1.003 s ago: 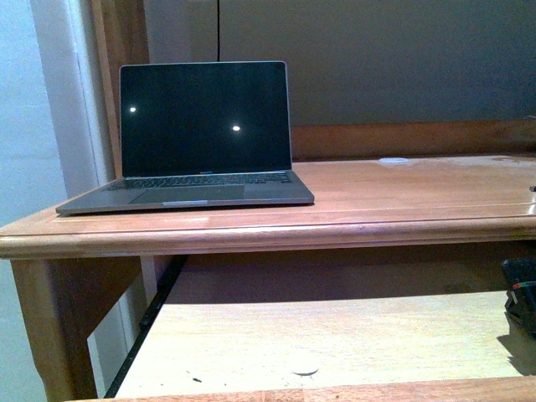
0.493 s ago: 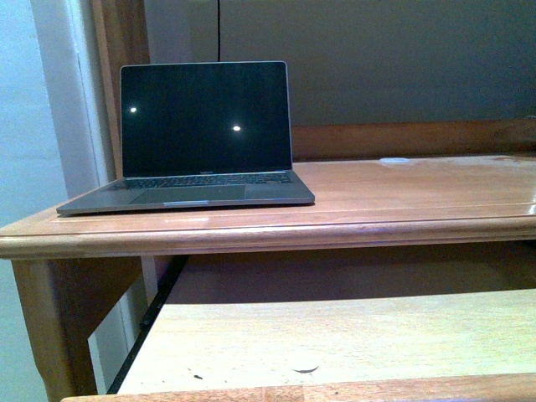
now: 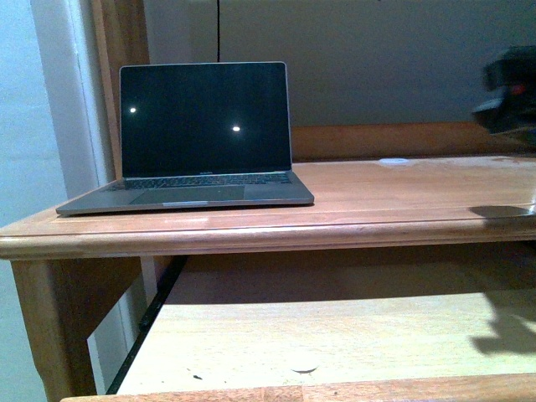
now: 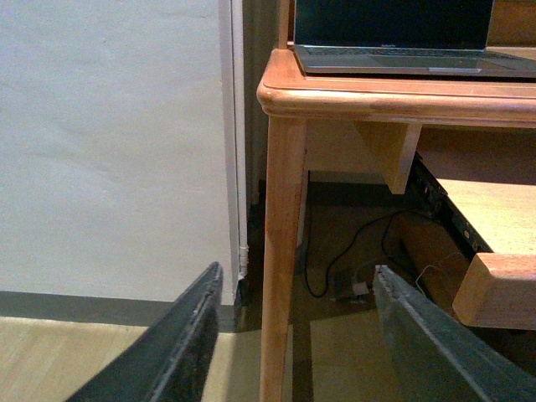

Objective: Place mouse

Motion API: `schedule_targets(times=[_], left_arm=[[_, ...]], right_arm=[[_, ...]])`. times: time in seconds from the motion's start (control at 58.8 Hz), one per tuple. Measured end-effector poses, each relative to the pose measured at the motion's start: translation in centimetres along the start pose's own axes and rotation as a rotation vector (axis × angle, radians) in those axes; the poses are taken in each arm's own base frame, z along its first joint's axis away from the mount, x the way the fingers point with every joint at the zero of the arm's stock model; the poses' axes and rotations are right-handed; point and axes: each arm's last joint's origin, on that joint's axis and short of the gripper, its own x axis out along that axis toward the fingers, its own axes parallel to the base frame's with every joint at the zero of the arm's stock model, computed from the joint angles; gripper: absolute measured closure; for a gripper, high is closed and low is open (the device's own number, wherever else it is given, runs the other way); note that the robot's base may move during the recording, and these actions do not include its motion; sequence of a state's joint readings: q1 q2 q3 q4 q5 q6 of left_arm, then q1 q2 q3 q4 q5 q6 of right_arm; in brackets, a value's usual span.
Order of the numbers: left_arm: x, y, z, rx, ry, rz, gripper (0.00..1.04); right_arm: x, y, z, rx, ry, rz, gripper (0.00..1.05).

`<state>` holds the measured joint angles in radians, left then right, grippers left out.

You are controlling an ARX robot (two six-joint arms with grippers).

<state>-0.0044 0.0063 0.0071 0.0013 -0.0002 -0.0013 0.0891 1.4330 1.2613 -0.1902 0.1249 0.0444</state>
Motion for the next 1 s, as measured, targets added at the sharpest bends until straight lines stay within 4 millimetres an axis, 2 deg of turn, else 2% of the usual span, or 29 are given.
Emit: schedule_targets(times=[0.102,0.204,0.34,0.459,0.51,0.663,0.765,0.816,0.884,1.003], left_arm=[[0.0,0.0,0.0,0.0,0.0,0.0,0.29],[0.0,0.0,0.0,0.0,0.0,0.0,0.06],[0.0,0.0,0.0,0.0,0.0,0.0,0.08],[0.0,0.0,0.0,0.0,0.0,0.0,0.08],[0.0,0.0,0.0,0.0,0.0,0.0,0.08],[0.0,0.0,0.0,0.0,0.0,0.0,0.08],[0.0,0.0,0.0,0.0,0.0,0.0,0.08],[0.0,0.0,0.0,0.0,0.0,0.0,0.08],[0.0,0.0,0.0,0.0,0.0,0.0,0.08],[0.0,0.0,0.0,0.0,0.0,0.0,0.08]], right_arm=[[3.2,3.1,0.8,0.02,0.019,-0.01,0.5],[7.7,6.8,0.7,0.025,0.062,-0.049,0.5],[10.8,9.0,-0.3,0.002,0.097,-0.117,0.5],[12.3,10.0,-0.9,0.0,0.108,-0.154,0.5],[12.4,10.2,-0.8,0.008,0.1,-0.15,0.49],[12.4,10.5,-0.4,0.048,0.044,-0.126,0.26],[11.8,9.8,-0.4,0.092,0.015,-0.079,0.11],[11.1,9.0,-0.5,0.123,0.004,-0.044,0.06],[9.8,7.4,-0.4,0.147,-0.026,-0.001,0.08],[6.0,3.3,-0.1,0.17,-0.112,0.079,0.07]])
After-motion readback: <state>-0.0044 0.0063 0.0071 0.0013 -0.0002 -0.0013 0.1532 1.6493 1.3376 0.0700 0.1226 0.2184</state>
